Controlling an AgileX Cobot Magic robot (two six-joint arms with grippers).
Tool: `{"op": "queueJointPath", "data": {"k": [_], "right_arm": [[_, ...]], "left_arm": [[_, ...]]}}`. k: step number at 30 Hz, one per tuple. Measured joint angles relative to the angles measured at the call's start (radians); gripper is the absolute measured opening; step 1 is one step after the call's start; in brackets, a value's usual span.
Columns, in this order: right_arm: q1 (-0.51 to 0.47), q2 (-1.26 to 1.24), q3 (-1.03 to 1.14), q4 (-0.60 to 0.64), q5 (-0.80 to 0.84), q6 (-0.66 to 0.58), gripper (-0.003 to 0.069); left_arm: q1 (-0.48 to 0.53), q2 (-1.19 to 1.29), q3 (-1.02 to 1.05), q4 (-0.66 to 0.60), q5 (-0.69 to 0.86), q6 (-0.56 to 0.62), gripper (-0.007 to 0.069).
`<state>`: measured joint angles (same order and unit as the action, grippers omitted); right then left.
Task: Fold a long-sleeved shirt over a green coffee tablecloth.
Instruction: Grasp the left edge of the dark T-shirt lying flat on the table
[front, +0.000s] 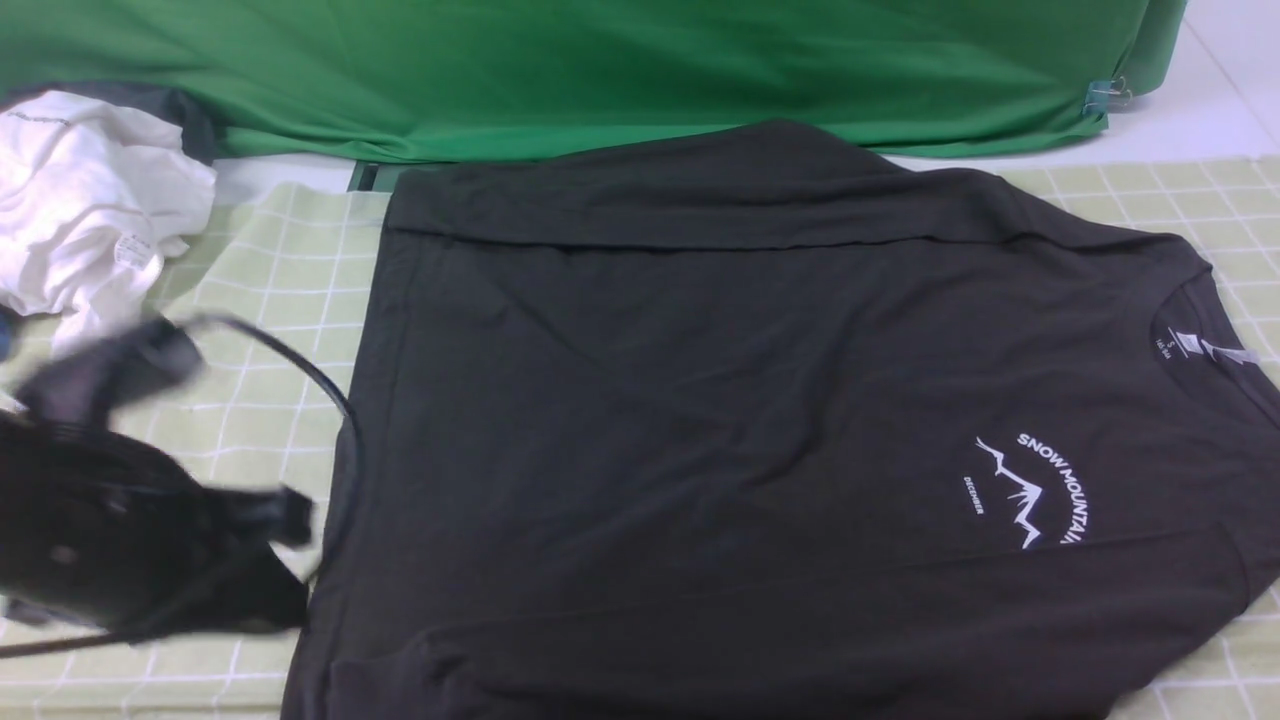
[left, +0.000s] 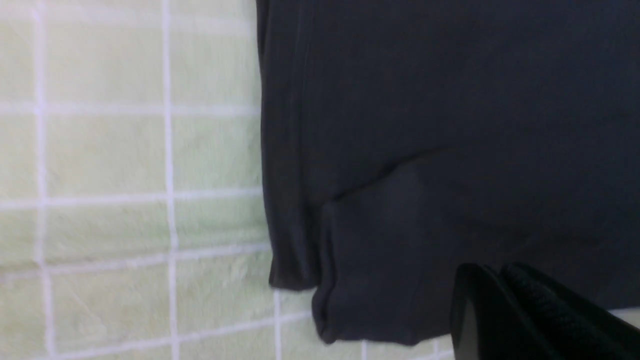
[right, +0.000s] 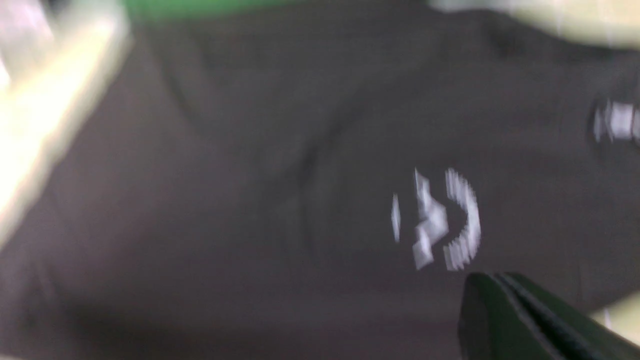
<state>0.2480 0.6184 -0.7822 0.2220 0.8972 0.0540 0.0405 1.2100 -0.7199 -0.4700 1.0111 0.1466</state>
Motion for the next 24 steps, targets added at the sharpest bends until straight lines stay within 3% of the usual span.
{"op": "queueJointPath", "data": {"k": [2,8,21,24], "right_arm": [[0.0,0.108,-0.02,0.0,0.088,-0.072,0.0007],[0.0,0.257,-0.024,-0.001,0.131,-0.152,0.0014],[0.0,0.325,-0.024,-0.001,0.134,-0.194,0.0046],[0.0,0.325,-0.024,-0.001,0.133,-0.194,0.0052]], "left_arm": [[-0.05,0.103,0.015,0.008,-0.023,-0.001,0.0043],[-0.201,0.268,0.009,0.03,-0.167,-0.044,0.0092],[-0.229,0.307,-0.007,0.155,-0.236,-0.107,0.0335],[-0.229,0.307,0.015,0.155,-0.249,-0.107,0.0355]]}}
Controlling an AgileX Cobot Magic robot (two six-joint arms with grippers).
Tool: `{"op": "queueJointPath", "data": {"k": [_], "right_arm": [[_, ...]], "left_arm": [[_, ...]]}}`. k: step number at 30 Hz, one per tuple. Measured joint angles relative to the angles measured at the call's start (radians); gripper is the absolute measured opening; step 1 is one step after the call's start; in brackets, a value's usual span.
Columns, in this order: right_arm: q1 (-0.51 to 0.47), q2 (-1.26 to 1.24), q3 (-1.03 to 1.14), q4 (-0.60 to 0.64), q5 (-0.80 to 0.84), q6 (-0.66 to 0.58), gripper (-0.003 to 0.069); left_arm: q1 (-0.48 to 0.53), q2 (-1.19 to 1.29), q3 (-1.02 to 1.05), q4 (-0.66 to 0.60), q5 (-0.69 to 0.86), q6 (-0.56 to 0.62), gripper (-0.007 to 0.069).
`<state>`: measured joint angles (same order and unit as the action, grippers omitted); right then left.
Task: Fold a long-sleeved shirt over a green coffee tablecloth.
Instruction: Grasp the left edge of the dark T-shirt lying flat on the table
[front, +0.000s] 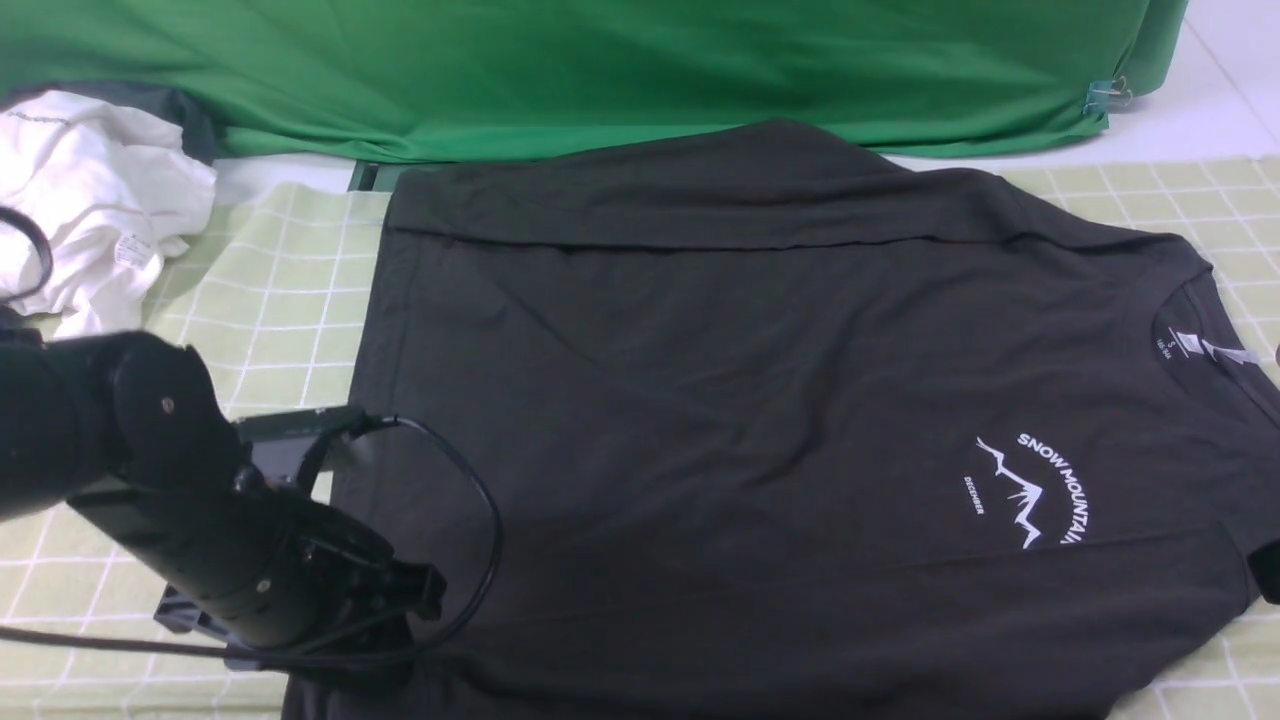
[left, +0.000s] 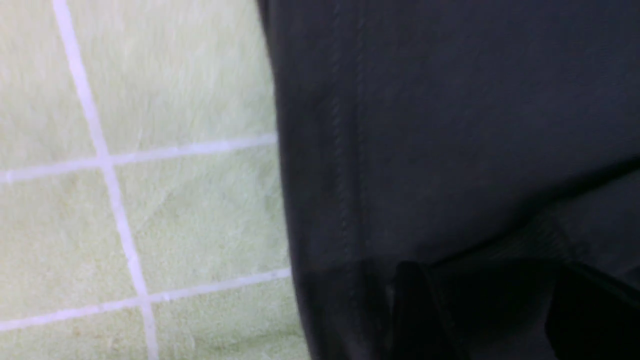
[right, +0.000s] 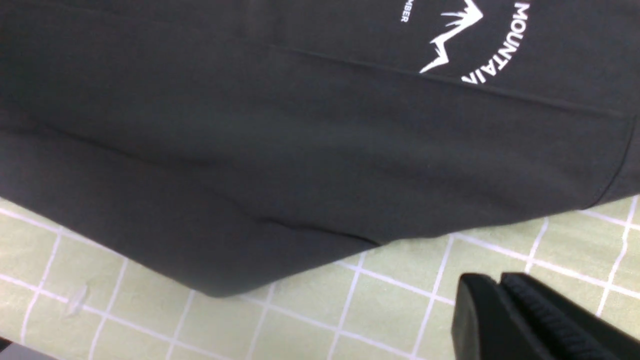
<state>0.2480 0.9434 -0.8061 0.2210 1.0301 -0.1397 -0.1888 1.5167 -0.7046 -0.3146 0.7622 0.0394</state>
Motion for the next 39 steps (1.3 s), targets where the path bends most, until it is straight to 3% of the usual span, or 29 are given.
{"op": "queueJointPath", "data": {"k": [7,18,28,39], "right_arm": [[0.0,0.0,0.0,-0.002,-0.003,0.0,0.0068],[0.0,0.0,-0.001,-0.003,-0.003,0.0,0.0092],[0.0,0.0,-0.001,-0.003,-0.046,0.0,0.0111],[0.0,0.0,-0.001,-0.003,-0.099,0.0,0.0123]], "left_arm": [[0.0,0.0,0.01,-0.009,-0.011,-0.006,0.0373],[0.0,0.0,-0.002,0.097,-0.019,-0.06,0.0373],[0.0,0.0,-0.002,-0.002,0.019,-0.063,0.0373],[0.0,0.0,-0.002,-0.015,-0.005,-0.033,0.0365]]}}
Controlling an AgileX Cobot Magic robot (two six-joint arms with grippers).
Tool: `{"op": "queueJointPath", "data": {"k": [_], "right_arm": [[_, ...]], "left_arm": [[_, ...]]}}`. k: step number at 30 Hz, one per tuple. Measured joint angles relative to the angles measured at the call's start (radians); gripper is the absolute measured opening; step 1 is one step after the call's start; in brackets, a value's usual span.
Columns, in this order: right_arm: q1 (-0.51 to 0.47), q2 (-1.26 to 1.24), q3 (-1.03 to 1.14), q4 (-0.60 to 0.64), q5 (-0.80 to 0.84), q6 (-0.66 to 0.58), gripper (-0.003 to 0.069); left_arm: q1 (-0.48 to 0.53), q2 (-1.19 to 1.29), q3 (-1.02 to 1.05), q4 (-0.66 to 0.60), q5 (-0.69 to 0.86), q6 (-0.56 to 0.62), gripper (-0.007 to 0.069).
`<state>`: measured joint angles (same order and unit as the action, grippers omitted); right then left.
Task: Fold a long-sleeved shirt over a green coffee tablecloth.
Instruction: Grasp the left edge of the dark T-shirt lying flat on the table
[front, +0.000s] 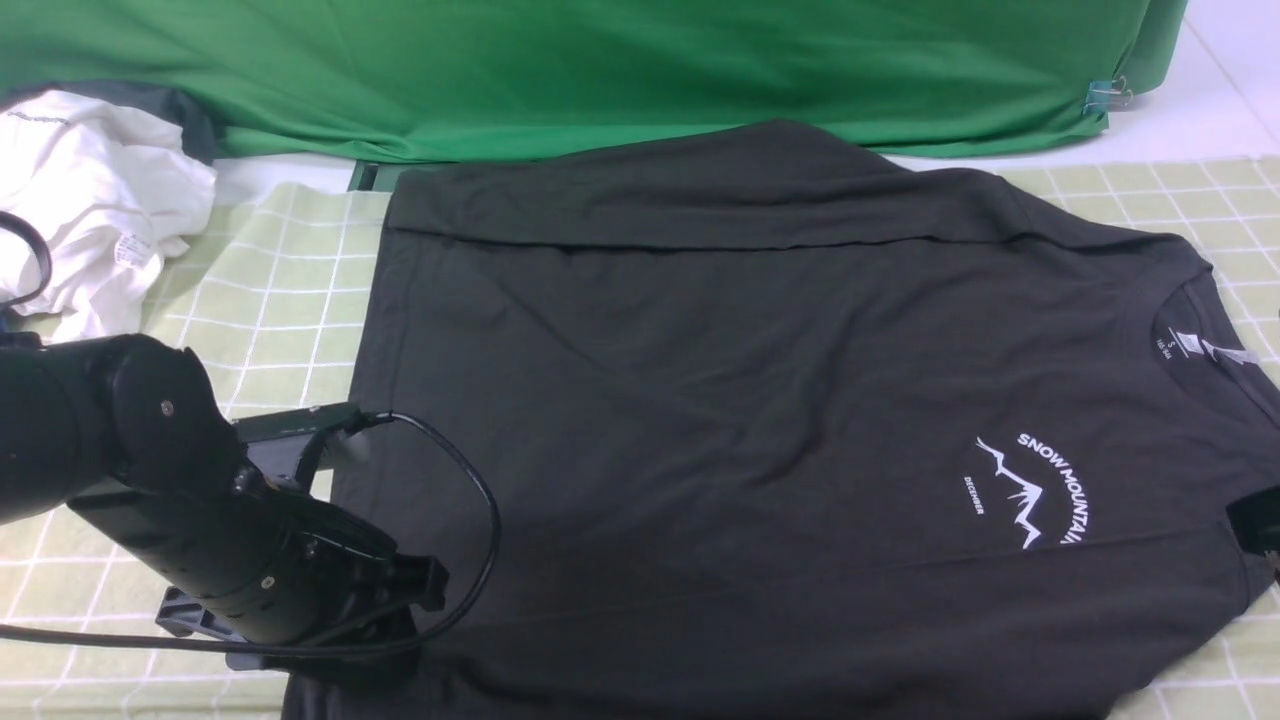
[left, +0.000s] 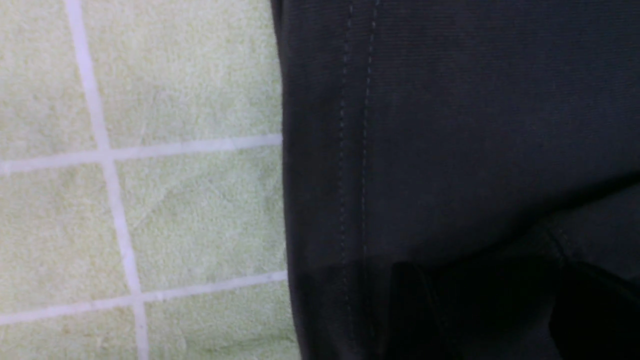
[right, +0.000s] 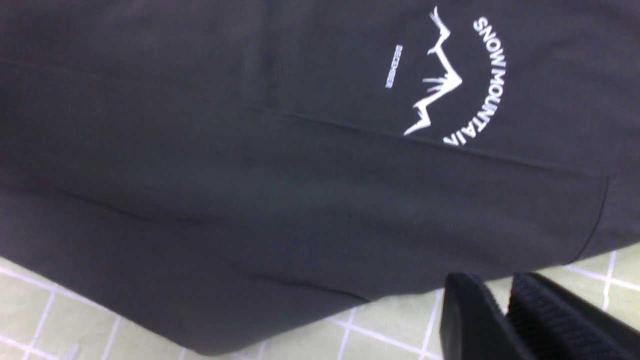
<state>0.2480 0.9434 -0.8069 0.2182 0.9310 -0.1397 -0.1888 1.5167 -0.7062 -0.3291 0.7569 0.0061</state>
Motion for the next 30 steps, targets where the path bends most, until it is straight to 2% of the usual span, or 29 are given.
{"op": "queueJointPath", "data": {"k": [4,15,19,30], "right_arm": [[0.0,0.0,0.0,0.0,-0.002,0.0,0.0124],[0.0,0.0,0.0,0.0,-0.002,0.0,0.0139],[0.0,0.0,0.0,0.0,-0.002,0.0,0.0143],[0.0,0.0,0.0,0.0,-0.006,0.0,0.016]], "left_arm": [[0.0,0.0,0.0,-0.009,0.016,0.0,0.0317],[0.0,0.0,0.0,0.032,0.004,0.021,0.012],[0.0,0.0,0.0,0.035,0.015,0.03,0.0094],[0.0,0.0,0.0,0.036,0.059,0.031,0.0087]]}}
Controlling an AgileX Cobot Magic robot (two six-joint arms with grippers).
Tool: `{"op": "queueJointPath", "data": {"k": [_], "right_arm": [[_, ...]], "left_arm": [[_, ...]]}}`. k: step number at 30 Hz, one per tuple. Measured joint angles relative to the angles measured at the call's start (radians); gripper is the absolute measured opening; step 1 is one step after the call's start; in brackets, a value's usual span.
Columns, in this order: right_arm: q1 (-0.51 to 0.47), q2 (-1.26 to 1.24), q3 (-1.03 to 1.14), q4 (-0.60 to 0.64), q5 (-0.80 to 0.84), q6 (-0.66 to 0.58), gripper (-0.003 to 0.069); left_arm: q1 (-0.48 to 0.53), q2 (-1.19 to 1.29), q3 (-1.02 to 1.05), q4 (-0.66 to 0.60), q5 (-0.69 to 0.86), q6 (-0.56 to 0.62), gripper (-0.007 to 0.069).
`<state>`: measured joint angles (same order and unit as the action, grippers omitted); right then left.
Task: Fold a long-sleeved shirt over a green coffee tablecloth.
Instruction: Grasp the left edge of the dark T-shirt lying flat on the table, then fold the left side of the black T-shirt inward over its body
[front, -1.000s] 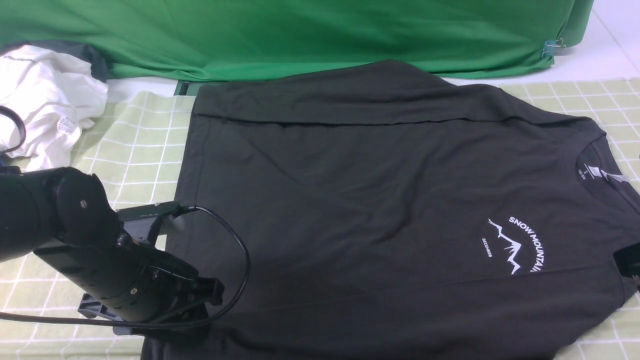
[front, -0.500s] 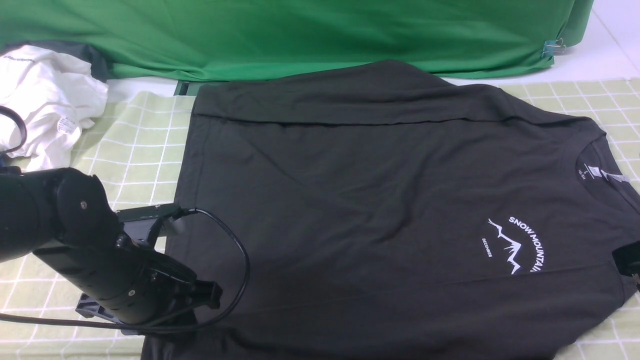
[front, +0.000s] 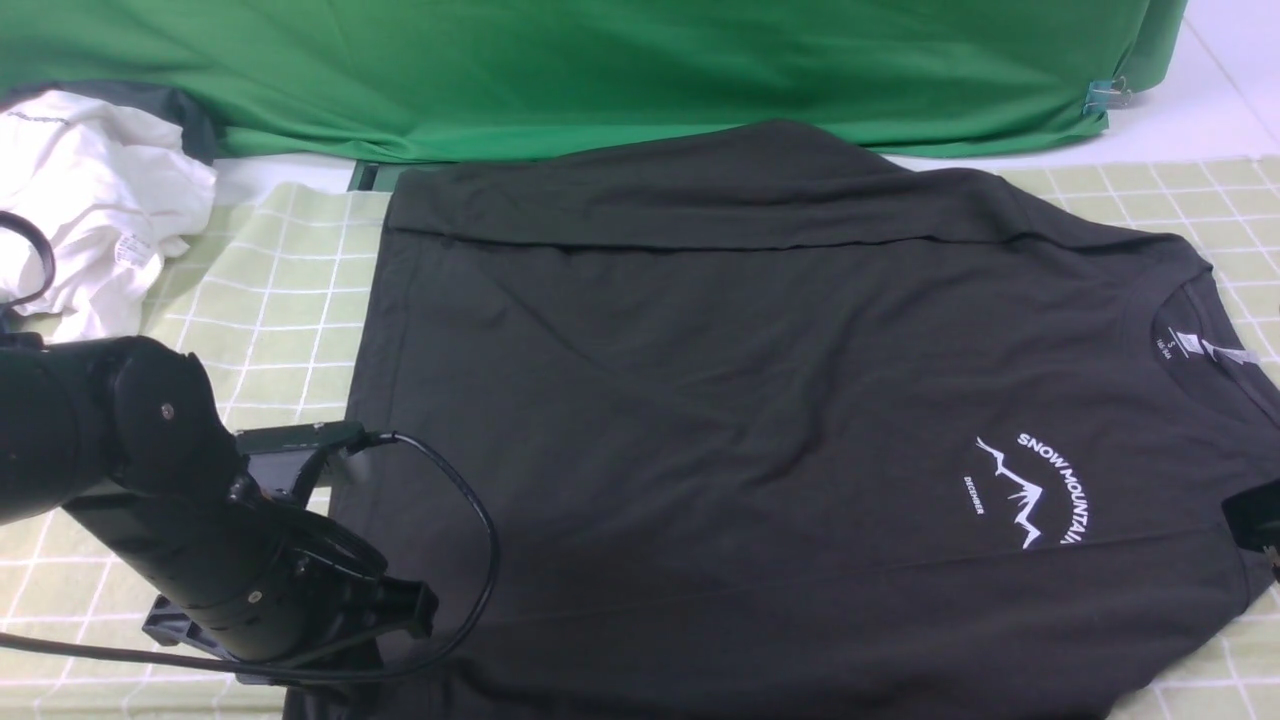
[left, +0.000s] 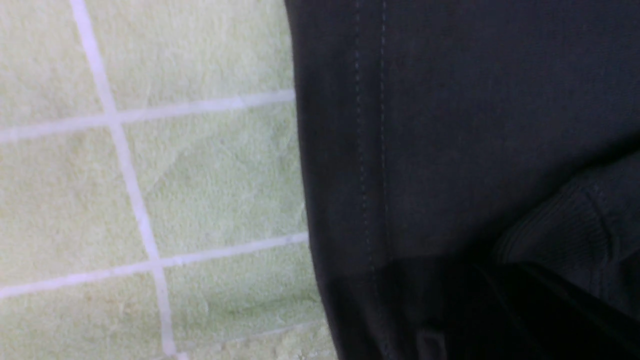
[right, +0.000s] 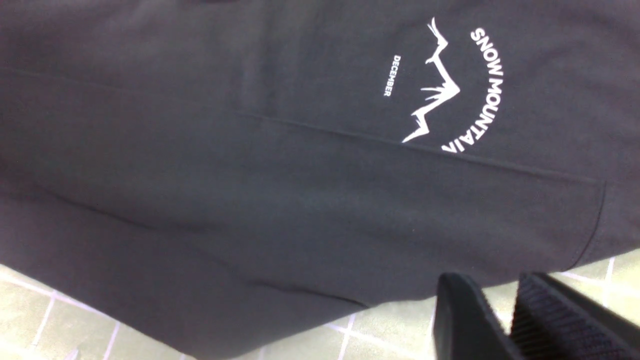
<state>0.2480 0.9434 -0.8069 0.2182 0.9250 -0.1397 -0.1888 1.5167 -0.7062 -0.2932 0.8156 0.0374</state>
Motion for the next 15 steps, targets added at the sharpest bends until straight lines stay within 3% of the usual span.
{"op": "queueJointPath", "data": {"k": [6,15], "right_arm": [[0.0,0.0,0.0,0.0,-0.002,0.0,0.0166],[0.0,0.0,0.0,0.0,-0.002,0.0,0.0177]], "left_arm": [[0.0,0.0,0.0,0.002,-0.019,0.0,0.0024],[0.0,-0.029,-0.035,0.003,-0.053,-0.001,0.0017]]}}
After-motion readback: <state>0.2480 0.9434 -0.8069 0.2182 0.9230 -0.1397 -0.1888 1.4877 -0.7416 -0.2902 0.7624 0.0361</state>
